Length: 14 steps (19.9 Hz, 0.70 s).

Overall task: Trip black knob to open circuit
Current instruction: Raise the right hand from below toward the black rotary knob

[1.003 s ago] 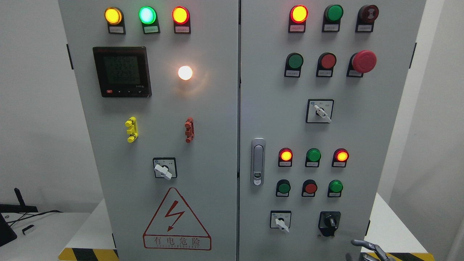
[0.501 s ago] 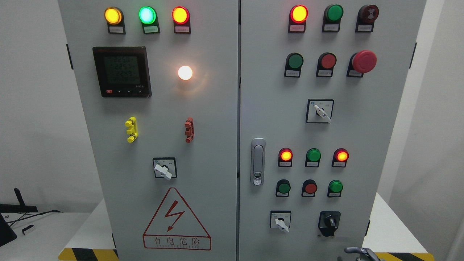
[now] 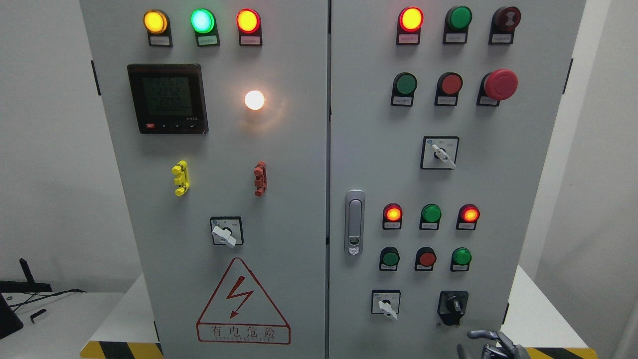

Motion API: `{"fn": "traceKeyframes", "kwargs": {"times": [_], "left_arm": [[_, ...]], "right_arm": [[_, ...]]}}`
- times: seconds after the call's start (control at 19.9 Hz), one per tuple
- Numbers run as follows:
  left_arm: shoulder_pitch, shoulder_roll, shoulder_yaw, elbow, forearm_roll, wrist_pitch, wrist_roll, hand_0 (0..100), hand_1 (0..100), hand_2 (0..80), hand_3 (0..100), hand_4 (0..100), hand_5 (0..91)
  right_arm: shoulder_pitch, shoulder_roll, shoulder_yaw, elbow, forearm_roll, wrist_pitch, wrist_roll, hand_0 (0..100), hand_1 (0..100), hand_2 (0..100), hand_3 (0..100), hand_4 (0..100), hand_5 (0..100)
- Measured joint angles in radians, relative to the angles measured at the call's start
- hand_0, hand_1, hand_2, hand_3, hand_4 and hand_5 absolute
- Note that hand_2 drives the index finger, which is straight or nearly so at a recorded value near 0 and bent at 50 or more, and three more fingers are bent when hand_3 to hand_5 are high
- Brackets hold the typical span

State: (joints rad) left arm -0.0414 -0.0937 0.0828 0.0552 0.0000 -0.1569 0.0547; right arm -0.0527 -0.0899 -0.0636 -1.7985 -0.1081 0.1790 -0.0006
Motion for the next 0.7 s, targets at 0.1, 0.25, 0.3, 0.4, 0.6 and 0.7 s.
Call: {"fn": "traceKeyframes", "kwargs": {"times": [0.1,0.25,0.3,0.4,0.6,0.7], "left_arm": [[0.0,0.0,0.0,0.0,0.0,0.0,0.0,12,39,0.0,0,0,0.0],[0.0,0.0,0.0,0.0,0.0,0.0,0.0,12,39,0.0,0,0,0.0],[0.0,0.0,0.0,0.0,0.0,0.0,0.0,12,39,0.0,0,0,0.0],[0.0,0.0,0.0,0.0,0.0,0.0,0.0,12,39,0.0,0,0,0.0],[0.0,0.0,0.0,0.0,0.0,0.0,0.0,12,39,0.0,0,0,0.0],[0.0,0.0,0.0,0.0,0.0,0.0,0.0,12,39,0.0,0,0,0.0]], "right_arm": [[-0.008,0.0,0.001,0.009,0.019,-0.005,0.0,22,75,45,100,100,96],[-0.019,0.0,0.003,0.022,0.041,-0.008,0.0,22,75,44,100,100,96],[-0.023,0.0,0.003,0.026,0.047,-0.009,0.0,22,75,44,100,100,96],[-0.029,0.0,0.004,0.035,0.054,-0.01,0.0,22,75,44,100,100,96],[-0.044,-0.001,0.004,0.057,0.077,-0.025,0.0,22,75,44,100,100,96],[-0.056,-0.002,0.004,0.072,0.086,-0.031,0.0,23,75,44,100,100,96]]}}
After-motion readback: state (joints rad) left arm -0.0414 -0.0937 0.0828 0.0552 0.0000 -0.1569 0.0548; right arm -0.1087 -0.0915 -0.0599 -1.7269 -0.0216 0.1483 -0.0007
